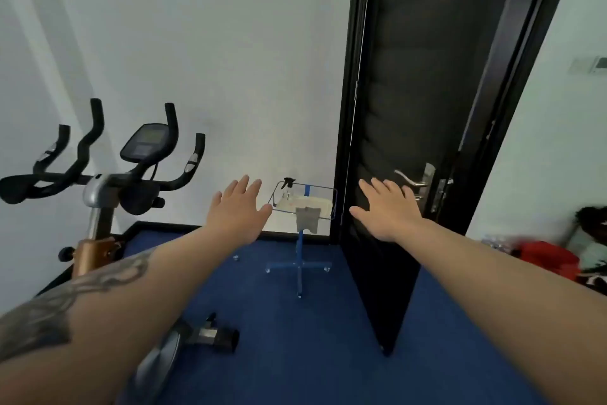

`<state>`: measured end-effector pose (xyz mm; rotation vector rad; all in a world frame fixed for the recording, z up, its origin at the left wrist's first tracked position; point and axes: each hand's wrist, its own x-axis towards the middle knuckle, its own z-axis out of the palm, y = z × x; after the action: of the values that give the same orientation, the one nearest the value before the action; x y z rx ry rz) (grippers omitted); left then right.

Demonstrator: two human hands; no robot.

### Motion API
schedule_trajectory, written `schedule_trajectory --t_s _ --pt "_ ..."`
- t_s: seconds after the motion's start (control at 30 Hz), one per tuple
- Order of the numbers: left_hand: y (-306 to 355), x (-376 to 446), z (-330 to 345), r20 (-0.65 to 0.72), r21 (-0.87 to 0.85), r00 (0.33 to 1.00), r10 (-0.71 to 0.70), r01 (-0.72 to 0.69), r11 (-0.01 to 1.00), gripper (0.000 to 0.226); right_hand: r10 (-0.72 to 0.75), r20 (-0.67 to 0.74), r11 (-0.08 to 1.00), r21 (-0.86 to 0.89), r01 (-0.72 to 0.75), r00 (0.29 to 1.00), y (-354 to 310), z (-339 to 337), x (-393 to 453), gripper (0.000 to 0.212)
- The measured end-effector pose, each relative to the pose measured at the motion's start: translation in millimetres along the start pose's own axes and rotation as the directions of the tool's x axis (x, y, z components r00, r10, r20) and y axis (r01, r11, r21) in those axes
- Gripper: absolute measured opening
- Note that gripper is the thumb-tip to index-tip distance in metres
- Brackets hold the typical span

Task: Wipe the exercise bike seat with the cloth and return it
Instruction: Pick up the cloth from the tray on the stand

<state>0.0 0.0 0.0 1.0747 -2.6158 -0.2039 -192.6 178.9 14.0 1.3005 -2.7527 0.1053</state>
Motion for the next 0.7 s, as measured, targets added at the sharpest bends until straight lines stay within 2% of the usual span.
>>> schedule_trajectory --t_s 0.27,0.7 --pt "-27 73 50 0.135 0.033 0.990 0.032 -0.037 0.999 0.062 0.043 0.113 0.999 0.005 -0.044 0.993 -18 49 69 0.067" --pt "-30 232 146 0.214 0.010 0.977 0.015 -0.018 1.000 0.060 -0.003 0.196 0.999 0.050 -0.007 0.981 6 127 245 0.067"
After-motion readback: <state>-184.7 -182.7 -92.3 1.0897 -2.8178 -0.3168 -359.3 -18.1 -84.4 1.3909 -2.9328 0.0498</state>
